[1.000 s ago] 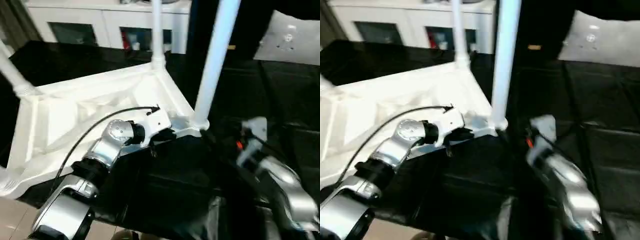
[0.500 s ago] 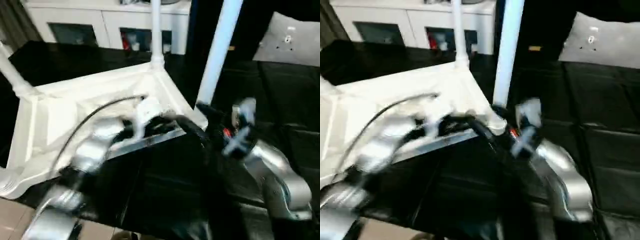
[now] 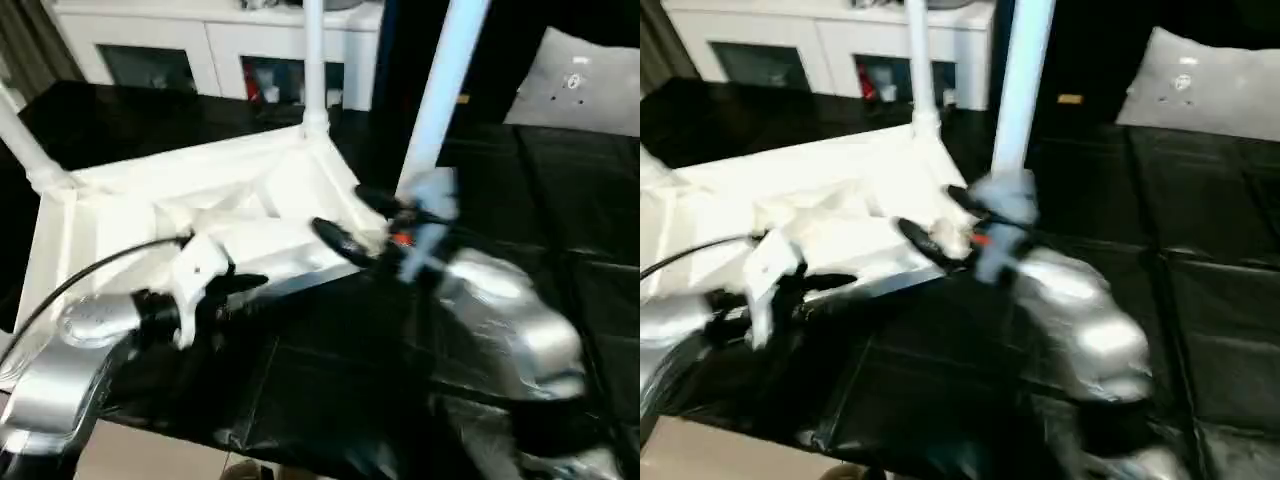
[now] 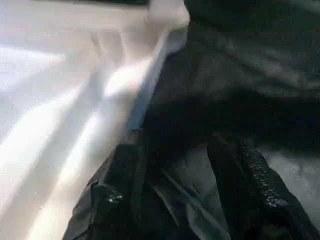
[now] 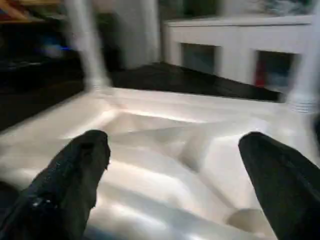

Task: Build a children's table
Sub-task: Rotate leg to tighten

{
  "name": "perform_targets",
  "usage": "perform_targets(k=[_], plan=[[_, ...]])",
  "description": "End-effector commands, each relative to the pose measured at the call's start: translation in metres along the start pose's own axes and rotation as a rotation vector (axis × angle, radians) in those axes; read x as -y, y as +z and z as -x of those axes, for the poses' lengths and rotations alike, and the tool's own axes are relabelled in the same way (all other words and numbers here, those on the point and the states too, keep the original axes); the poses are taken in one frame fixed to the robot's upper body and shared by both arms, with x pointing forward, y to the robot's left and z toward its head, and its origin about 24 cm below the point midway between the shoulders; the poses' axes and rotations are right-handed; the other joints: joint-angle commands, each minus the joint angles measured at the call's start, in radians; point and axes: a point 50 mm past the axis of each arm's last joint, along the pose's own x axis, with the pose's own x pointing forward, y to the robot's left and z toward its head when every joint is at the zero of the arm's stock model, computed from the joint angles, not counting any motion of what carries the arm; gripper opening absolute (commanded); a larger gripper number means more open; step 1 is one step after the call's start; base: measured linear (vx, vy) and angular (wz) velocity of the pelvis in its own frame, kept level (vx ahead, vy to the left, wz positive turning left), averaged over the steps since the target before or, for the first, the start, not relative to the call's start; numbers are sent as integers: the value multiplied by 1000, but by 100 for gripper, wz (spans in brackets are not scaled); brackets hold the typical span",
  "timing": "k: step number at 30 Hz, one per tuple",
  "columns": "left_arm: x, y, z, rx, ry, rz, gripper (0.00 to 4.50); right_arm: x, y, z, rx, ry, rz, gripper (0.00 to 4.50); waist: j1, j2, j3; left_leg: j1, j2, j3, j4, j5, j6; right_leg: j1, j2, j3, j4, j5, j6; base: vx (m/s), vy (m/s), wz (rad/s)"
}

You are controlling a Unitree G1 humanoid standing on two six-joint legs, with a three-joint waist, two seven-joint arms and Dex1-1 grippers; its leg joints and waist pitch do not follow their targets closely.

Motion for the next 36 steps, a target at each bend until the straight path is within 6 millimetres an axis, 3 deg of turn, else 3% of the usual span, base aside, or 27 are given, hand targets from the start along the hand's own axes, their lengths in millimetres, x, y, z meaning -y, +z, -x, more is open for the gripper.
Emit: perform_targets(k=[1,4,6,10,11,16,17,19,22,23,29,32,36], plan=[[4,-6,0,-68,39,1,245,5,-7,-9,-22,-125,26,450,-17,6,-39,21,14,-15,-83,-412,2,37,-48,41,-106,-669,-2,0,0,0],[10,-11,-2,-96,64,27,259,9,-12,-22,-23,-252,-6,450,-27,11,-38,20,17,-20,-85,-438,0,36,-49,40,-103,-654,-4,0,0,0],[12,-14,-4,-126,85,41,286,19,-15,-30,-22,-393,-49,450,-42,10,-36,14,19,-28,-89,-460,-3,44,-47,38,-96,-617,-10,0,0,0],[15,-16,-5,-157,83,39,305,32,-18,-34,-22,-513,-92,450,-46,12,-35,21,14,-26,-86,-464,-3,38,-49,43,-96,-613,-15,0,0,0],[17,-19,-4,-181,80,37,331,39,-18,-34,-20,-566,-105,450,-43,11,-35,22,15,-25,-86,-458,-3,35,-49,46,-94,-599,-18,0,0,0],[18,-30,-2,-252,100,16,339,71,-18,-25,-17,-752,-88,450,-35,11,-42,21,18,-19,-87,-414,-8,36,-46,57,-73,-493,-62,0,0,0],[18,-31,-2,-257,105,15,339,75,-19,-24,-15,-774,-91,450,-31,8,-43,22,17,-15,-86,-392,-6,34,-43,63,-70,-459,-76,0,0,0],[15,-34,-2,-273,134,1,339,91,-16,-17,-7,-840,-65,450,-30,-1,-49,11,16,-13,-85,-339,-4,41,-41,72,-53,-399,-104,0,0,0],[13,-38,-1,-292,162,-10,339,110,-10,-8,5,-906,-36,450,-27,-1,-55,2,11,-6,-79,-259,17,46,-39,81,-36,-305,-148,0,0,0],[11,-42,2,-308,180,-15,339,121,-6,-1,16,-944,-19,450,-27,-11,-55,0,9,-2,-76,-245,26,45,-39,83,-36,-296,-156,0,0,0],[10,-46,4,-315,212,-24,339,152,4,23,40,-1051,23,450,-14,-20,-51,2,10,3,-72,-233,43,46,-40,83,-37,-354,-146,0,0,0],[10,-47,4,-314,225,-34,339,163,5,35,37,-1102,50,450,-15,-25,-48,-2,8,3,-72,-255,42,47,-40,81,-42,-398,-133,0,0,0],[9,-48,4,-309,232,-42,339,172,7,48,38,-1142,72,450,-18,-29,-45,2,6,4,-70,-279,47,41,-38,79,-51,-457,-113,0,0,0]])
